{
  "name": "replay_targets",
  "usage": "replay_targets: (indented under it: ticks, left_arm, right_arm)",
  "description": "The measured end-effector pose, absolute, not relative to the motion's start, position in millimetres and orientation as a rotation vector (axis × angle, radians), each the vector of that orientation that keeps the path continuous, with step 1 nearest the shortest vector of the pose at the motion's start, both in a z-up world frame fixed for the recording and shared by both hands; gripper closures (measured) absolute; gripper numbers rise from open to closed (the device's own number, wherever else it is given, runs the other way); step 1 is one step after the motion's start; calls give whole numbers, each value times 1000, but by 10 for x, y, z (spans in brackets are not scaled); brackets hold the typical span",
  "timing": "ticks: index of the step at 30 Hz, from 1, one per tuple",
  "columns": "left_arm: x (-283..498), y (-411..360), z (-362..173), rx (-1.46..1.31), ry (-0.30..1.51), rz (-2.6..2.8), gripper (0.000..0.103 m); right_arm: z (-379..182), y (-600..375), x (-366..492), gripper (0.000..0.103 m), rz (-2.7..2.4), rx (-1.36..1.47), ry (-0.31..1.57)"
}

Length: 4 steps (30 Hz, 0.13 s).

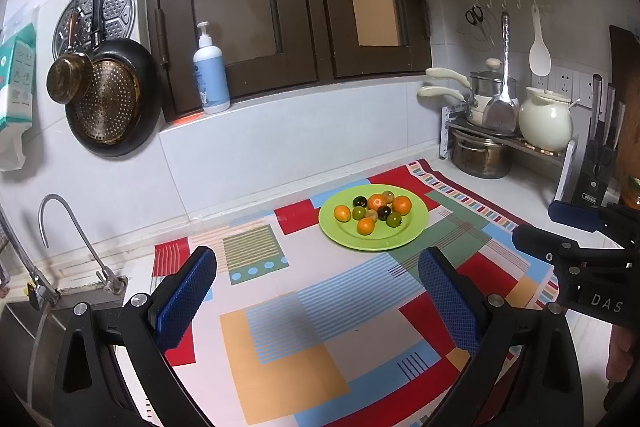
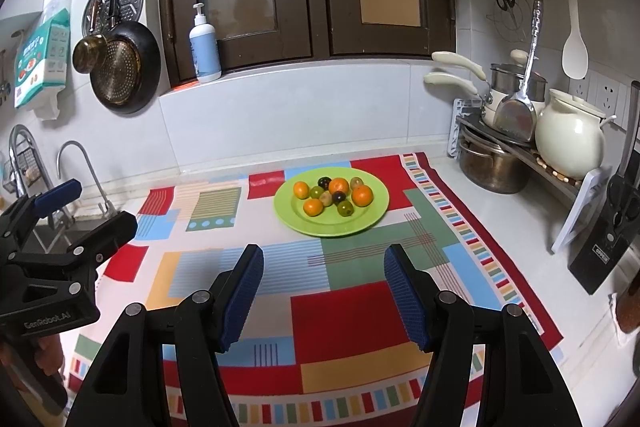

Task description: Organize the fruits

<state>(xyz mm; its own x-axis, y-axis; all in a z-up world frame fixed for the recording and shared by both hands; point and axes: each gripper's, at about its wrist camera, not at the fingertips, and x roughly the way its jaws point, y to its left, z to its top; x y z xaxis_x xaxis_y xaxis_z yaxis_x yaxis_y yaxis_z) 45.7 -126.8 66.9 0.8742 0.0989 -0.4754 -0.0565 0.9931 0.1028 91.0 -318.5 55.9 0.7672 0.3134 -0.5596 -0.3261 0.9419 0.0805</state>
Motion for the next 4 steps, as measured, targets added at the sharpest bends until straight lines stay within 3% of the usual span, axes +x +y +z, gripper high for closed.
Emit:
replay_targets:
  ticks: [4]
  left_arm:
    - [463,-1260,672,85,501,80,0]
  right_arm:
    - [561,-3180,918,39,346,-23,605]
